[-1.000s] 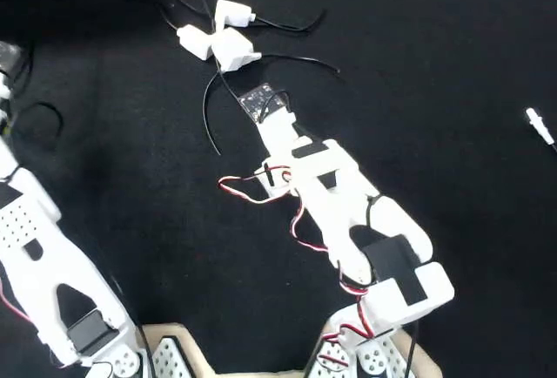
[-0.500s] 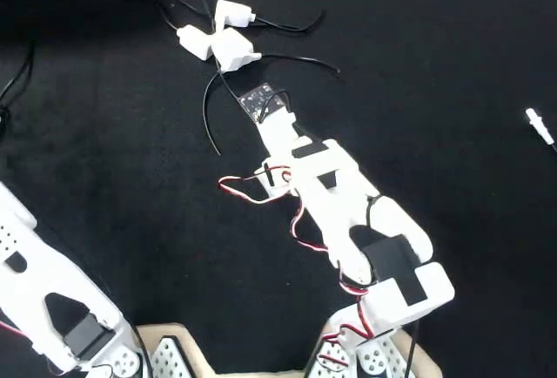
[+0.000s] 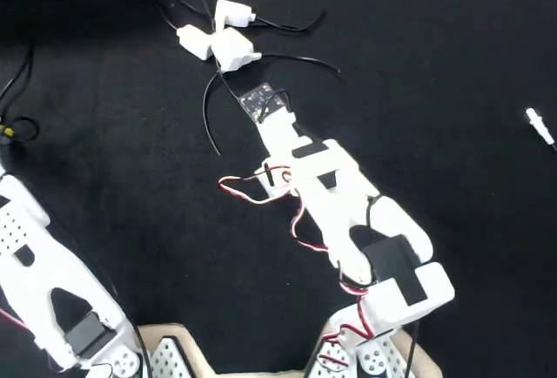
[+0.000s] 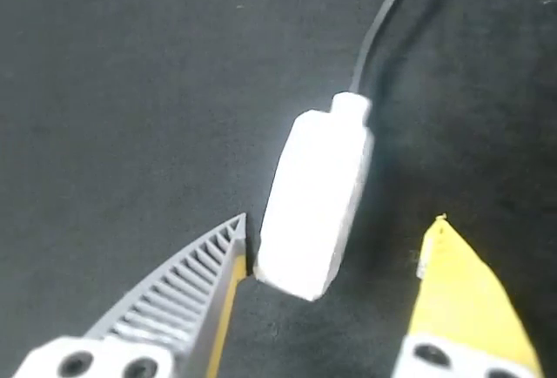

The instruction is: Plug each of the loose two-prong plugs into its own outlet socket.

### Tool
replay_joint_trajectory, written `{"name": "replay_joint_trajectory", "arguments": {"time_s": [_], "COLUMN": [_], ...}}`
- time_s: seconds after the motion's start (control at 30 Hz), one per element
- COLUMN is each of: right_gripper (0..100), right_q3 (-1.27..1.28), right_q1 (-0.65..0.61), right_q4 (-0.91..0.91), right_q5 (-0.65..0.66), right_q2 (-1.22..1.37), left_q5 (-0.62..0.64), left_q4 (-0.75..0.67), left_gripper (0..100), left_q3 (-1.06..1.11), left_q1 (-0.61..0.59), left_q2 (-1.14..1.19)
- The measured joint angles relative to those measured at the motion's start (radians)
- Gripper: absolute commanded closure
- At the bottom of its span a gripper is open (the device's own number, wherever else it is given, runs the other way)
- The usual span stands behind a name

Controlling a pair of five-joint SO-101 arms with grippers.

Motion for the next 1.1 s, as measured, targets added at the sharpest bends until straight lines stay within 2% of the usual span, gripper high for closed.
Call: {"name": "replay_joint_trajectory", "arguments": {"time_s": [0.13,0.37,0.57,0.83,1.1], "right_gripper": [66.2,66.2,66.2,66.2,66.2], "right_q3": [0.0,0.0,0.0,0.0,0.0], "right_q1": [0.0,0.0,0.0,0.0,0.0], "right_q4": [0.0,0.0,0.0,0.0,0.0], "right_q5": [0.0,0.0,0.0,0.0,0.0], "right_q2": [0.0,0.0,0.0,0.0,0.0], "left_q5": [0.002,-0.002,-0.003,0.0,0.123], "left_q4": [-0.002,0.002,0.057,0.508,0.557], "left_gripper": [70,97,97,97,97], "left_q3": [0.0,0.0,0.0,-0.242,-0.247], "left_q1": [0.0,0.008,0.002,0.103,0.163], "left_q2": [0.017,0.017,0.015,-0.057,-0.204]}}
